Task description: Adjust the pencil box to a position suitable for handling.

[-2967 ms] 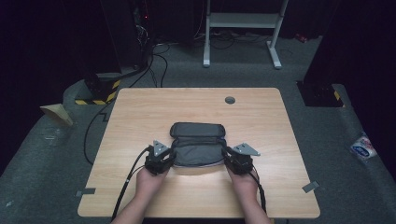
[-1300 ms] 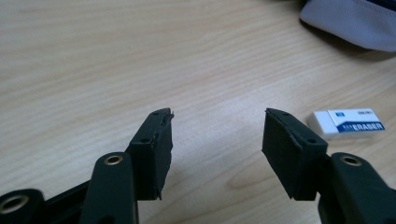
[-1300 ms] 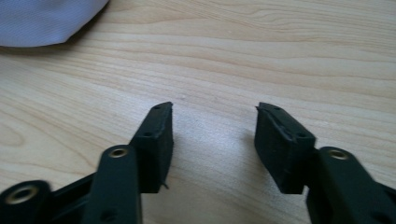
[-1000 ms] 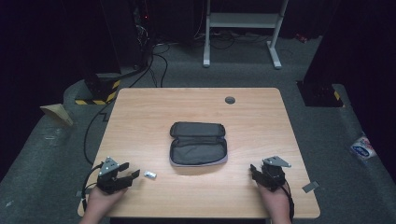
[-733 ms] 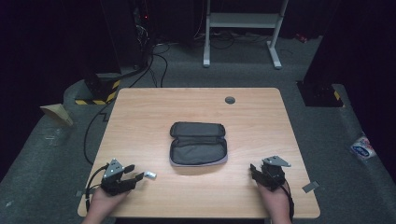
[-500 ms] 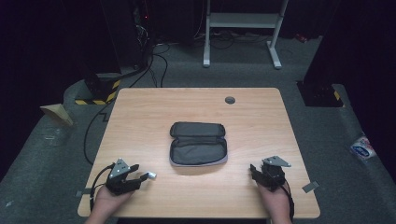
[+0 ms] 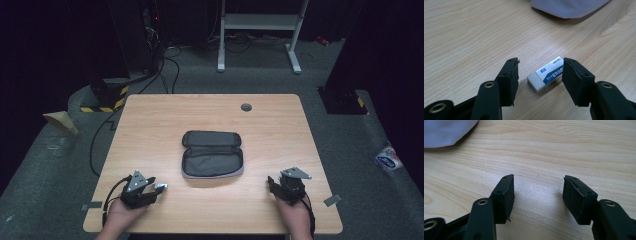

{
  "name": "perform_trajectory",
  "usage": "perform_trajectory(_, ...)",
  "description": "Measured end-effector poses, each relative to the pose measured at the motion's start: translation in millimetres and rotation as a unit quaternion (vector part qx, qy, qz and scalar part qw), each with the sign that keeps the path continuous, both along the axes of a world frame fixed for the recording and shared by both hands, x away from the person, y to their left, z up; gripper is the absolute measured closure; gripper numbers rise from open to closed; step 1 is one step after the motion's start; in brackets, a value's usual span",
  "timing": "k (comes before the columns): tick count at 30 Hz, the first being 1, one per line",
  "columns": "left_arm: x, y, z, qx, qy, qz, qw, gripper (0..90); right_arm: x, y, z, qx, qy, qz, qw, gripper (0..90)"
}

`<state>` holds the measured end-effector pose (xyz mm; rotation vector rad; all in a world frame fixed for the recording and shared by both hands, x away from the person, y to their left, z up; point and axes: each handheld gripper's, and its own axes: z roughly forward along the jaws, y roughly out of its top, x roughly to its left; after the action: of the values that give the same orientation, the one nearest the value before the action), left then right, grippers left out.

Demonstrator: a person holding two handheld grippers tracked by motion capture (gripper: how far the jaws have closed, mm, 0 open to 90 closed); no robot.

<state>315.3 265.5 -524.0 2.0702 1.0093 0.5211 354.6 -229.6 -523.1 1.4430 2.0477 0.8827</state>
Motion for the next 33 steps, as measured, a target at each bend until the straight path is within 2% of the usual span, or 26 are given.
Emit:
perform_trajectory(3,2.0,-4.3,-1.1,-0.001,0.004,0.001,1.0,50.8,0.0,0.0,0.0,0.0,0.0,0.0,1.0,42.5)
perform_trajectory(4,2.7,-5.7,-1.4,0.004,0.003,-0.004,1.0,54.6,-0.1,0.0,0.0,0.0,0.0,0.0,1.0,42.5)
perform_trajectory(8,4.5,-8.6,-2.6,0.012,0.001,-0.011,0.9999,58.1,0.0,0.0,0.0,0.0,0.0,0.0,1.0,42.5)
perform_trajectory(13,5.1,-7.1,-3.3,0.001,0.008,-0.003,1.0,61.2,0.2,0.1,0.0,0.001,0.001,-0.001,1.0,42.6)
perform_trajectory(16,3.4,-7.2,-3.3,0.006,0.004,-0.007,0.9999,63.6,0.2,-0.2,0.0,0.001,0.001,0.003,1.0,42.7)
perform_trajectory(22,1.0,-5.1,-3.6,-0.002,0.009,-0.003,1.0,64.8,-0.1,-0.6,-0.1,0.001,0.0,0.006,1.0,42.7)
perform_trajectory(29,1.5,-4.8,-3.4,-0.004,0.01,-0.006,0.9999,72.3,-0.2,-0.5,-0.1,0.0,0.0,0.005,1.0,42.8)
perform_trajectory(33,2.8,-4.3,-3.3,-0.007,0.011,0.002,0.9999,72.8,0.1,-0.5,0.0,0.001,0.0,0.004,1.0,43.6)
